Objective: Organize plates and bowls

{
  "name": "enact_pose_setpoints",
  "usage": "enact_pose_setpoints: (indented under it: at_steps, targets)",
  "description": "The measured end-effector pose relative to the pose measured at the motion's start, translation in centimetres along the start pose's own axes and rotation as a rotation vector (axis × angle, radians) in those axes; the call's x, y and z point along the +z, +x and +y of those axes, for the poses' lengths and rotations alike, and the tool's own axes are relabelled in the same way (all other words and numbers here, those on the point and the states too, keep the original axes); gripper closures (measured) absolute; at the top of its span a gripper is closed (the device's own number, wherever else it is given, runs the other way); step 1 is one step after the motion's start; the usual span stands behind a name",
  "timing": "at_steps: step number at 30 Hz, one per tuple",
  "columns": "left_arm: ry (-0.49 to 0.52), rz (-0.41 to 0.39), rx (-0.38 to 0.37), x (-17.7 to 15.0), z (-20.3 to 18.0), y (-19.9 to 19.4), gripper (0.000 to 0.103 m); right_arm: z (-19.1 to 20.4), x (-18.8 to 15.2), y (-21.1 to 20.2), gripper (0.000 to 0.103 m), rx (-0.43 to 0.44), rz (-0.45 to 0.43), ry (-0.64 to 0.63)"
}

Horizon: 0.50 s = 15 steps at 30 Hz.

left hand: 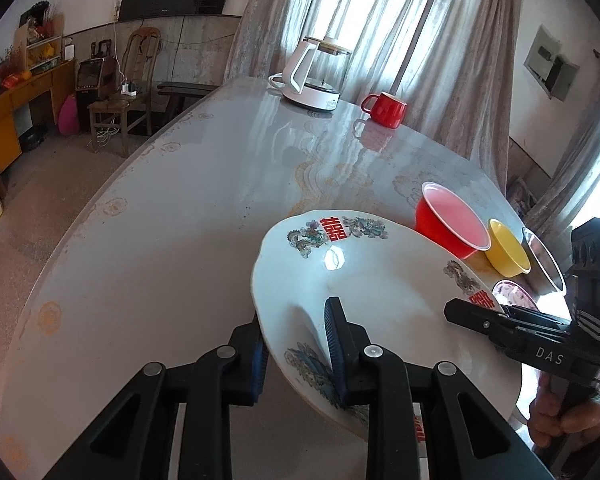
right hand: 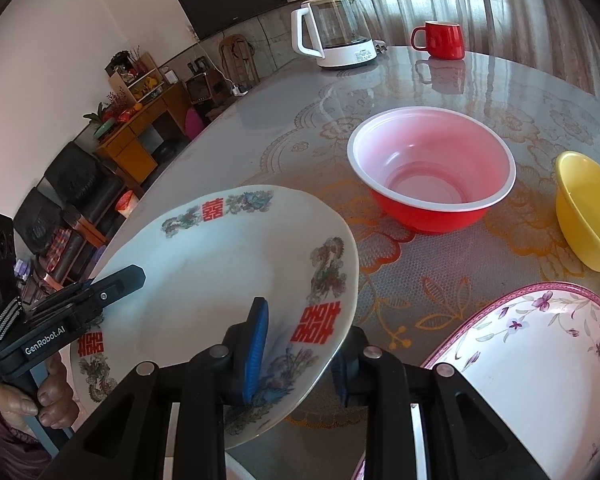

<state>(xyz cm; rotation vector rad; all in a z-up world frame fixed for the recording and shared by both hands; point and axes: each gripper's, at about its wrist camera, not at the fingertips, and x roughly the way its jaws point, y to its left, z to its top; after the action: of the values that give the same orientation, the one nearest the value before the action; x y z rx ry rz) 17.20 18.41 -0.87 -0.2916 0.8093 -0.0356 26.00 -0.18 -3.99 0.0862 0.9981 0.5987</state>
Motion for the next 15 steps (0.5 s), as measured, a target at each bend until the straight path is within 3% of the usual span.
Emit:
enact_pose_setpoints:
  at_steps: [15]
  targets:
    - [0.037, -0.085, -0.012, -0.8, -2.6, -4.3, 0.076, 0.0, -1.2, -4.0, 0.075, 0.032, -0.091, 0.015]
